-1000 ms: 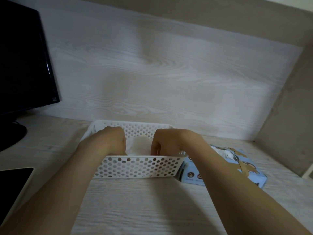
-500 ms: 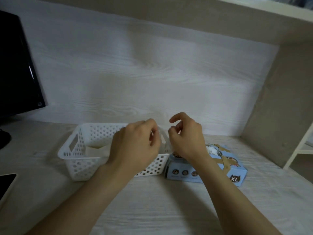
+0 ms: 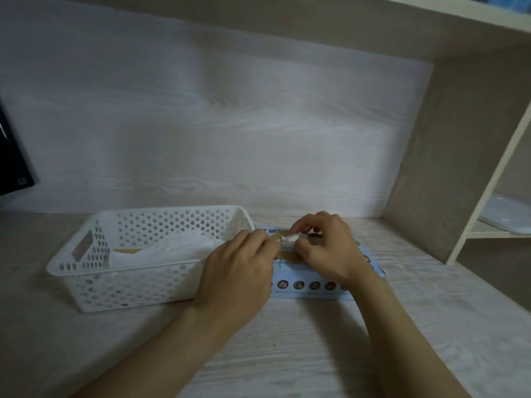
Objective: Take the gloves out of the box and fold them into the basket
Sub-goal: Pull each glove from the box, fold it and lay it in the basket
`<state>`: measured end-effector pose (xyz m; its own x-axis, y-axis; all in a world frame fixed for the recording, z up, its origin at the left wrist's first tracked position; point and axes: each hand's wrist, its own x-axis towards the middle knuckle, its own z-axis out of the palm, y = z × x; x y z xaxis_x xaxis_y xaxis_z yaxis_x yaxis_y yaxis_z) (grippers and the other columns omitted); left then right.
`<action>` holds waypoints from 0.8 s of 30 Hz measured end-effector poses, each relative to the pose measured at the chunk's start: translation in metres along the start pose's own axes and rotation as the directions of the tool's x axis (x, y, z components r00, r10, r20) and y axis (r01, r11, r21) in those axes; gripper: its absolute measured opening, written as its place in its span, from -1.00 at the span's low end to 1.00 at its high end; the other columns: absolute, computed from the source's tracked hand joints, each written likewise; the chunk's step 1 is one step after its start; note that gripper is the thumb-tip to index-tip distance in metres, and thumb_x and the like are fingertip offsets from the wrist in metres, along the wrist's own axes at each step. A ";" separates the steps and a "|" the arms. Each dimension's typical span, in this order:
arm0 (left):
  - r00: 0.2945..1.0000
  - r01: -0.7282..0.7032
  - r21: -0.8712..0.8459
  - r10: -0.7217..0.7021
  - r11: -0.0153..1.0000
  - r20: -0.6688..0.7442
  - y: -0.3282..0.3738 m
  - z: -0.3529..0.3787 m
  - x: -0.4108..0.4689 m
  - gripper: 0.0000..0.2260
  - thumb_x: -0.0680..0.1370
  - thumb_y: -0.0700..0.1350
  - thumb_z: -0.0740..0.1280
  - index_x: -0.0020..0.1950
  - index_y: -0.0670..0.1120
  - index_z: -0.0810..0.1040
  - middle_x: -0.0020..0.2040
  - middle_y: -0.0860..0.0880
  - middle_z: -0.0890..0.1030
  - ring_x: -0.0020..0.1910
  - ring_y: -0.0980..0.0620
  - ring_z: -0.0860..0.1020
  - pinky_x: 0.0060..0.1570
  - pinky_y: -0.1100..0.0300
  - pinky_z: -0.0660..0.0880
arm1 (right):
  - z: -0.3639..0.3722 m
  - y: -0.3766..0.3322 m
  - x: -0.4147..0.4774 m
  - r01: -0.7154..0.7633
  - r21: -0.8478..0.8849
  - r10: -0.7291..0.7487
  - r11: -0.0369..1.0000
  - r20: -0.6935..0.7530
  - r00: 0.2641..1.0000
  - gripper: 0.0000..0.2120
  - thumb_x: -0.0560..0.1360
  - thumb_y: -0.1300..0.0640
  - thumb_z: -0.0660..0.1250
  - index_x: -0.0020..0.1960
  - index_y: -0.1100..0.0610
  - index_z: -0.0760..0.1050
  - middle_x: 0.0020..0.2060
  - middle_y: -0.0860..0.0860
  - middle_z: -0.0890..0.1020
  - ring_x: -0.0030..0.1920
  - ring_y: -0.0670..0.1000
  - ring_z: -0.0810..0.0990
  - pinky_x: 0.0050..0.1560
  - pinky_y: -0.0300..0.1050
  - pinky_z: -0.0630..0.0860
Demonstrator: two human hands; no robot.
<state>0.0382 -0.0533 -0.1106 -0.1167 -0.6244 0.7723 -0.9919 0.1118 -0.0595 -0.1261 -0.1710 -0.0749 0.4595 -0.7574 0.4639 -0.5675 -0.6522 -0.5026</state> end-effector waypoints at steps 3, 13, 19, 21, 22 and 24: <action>0.999 -0.020 0.023 0.021 1.000 -0.025 0.000 0.003 -0.001 -0.87 0.49 -0.24 0.43 -0.01 -0.06 0.63 -0.06 0.01 0.59 -0.16 -0.01 0.52 -0.28 0.09 0.52 | -0.001 0.000 0.001 0.025 0.099 -0.027 0.995 0.022 0.999 -0.84 0.36 -0.16 0.30 -0.15 -0.23 0.65 -0.14 -0.19 0.67 -0.03 -0.08 0.61 0.08 0.09 0.58; 0.992 -0.108 0.094 0.113 0.990 -0.048 0.005 0.001 -0.007 -0.79 0.65 0.02 0.30 -0.05 -0.05 0.64 -0.01 -0.03 0.62 -0.11 -0.05 0.54 -0.24 0.04 0.50 | 0.012 0.011 0.008 0.136 0.058 -0.131 0.989 -0.085 0.988 -0.86 0.57 0.15 0.45 -0.04 -0.07 0.73 -0.15 -0.10 0.68 -0.13 -0.07 0.65 -0.05 0.05 0.63; 0.986 -0.159 0.195 0.146 0.968 0.079 0.008 0.002 -0.010 -0.82 0.57 0.00 0.41 -0.18 -0.04 0.65 0.04 -0.07 0.58 -0.06 -0.12 0.49 -0.15 -0.01 0.38 | 0.037 0.002 0.008 -0.022 -0.199 -0.023 0.980 -0.220 0.975 -0.88 0.67 0.14 0.31 0.10 0.04 0.62 -0.09 0.04 0.66 -0.03 0.13 0.58 0.02 0.12 0.53; 0.987 -0.161 0.195 0.151 0.968 0.062 0.007 0.003 -0.011 -0.92 0.54 -0.07 0.42 -0.12 -0.05 0.61 0.08 -0.08 0.60 -0.06 -0.13 0.49 -0.15 -0.02 0.39 | 0.040 0.002 0.007 -0.033 -0.177 -0.006 0.984 -0.215 0.977 -0.89 0.69 0.14 0.26 0.10 0.05 0.57 -0.13 0.04 0.66 -0.08 0.11 0.58 -0.09 0.10 0.55; 0.988 -0.154 0.190 0.148 0.970 0.047 0.007 0.002 -0.011 -0.94 0.53 -0.09 0.43 -0.06 -0.06 0.60 0.09 -0.08 0.60 -0.07 -0.12 0.50 -0.15 -0.02 0.39 | 0.039 0.004 0.007 -0.028 -0.150 -0.002 0.988 -0.197 0.980 -0.90 0.69 0.14 0.26 0.09 0.04 0.55 -0.15 0.02 0.66 -0.11 0.08 0.57 -0.12 0.08 0.54; 0.989 -0.148 0.194 0.144 0.970 0.034 0.007 0.002 -0.010 -0.84 0.54 -0.08 0.44 0.08 -0.07 0.58 0.12 -0.09 0.60 -0.06 -0.11 0.51 -0.13 -0.01 0.40 | 0.032 0.009 0.008 -0.001 -0.062 -0.007 0.998 -0.137 0.990 -0.92 0.67 0.15 0.28 0.06 0.03 0.54 -0.22 -0.04 0.63 -0.21 -0.01 0.55 -0.18 0.00 0.49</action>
<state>0.0323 -0.0475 -0.1196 -0.2598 -0.6278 0.7337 -0.9544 0.0510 -0.2943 -0.1054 -0.1835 -0.0991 0.3653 -0.7411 0.5634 -0.6095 -0.6478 -0.4570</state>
